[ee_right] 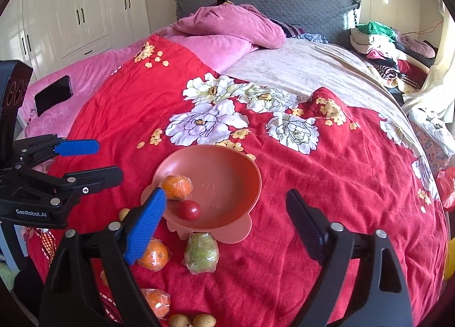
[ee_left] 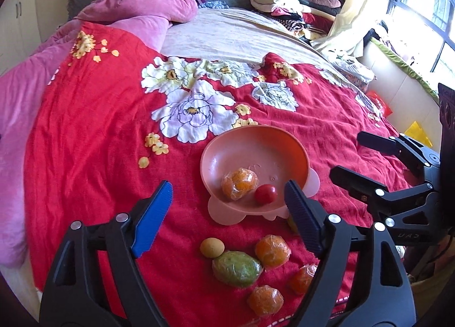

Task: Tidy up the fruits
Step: 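Lift both tools away from the bowl and back over the fruits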

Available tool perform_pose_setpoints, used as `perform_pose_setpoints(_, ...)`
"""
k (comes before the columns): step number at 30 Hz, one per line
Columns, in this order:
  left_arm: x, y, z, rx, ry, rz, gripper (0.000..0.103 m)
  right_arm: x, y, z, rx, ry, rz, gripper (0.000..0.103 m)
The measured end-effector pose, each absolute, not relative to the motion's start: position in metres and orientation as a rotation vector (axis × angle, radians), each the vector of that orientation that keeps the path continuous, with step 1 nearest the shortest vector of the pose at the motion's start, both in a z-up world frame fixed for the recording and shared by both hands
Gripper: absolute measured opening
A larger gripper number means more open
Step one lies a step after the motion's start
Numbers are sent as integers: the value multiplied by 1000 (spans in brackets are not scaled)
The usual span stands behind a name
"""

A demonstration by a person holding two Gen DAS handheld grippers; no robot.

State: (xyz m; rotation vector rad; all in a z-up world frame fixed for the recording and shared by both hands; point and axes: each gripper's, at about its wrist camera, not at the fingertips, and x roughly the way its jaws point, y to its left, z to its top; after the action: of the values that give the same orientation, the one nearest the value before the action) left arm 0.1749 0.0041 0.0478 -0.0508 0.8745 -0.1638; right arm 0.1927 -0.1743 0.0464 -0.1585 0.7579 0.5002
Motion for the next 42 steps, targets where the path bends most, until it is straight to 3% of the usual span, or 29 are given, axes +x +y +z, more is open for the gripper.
perform_pose_setpoints(7, 160, 12, 54, -63, 857, -127, 90, 179, -184, 55, -153, 726, 479, 95)
perform_pose_setpoints(11, 150, 17, 56, -65, 847, -103, 93, 171, -190, 60, -146, 715, 473, 96)
perform_pose_setpoints(42, 97, 25, 17, -54, 937, -84, 93, 91, -212, 17, -117, 812, 445, 98)
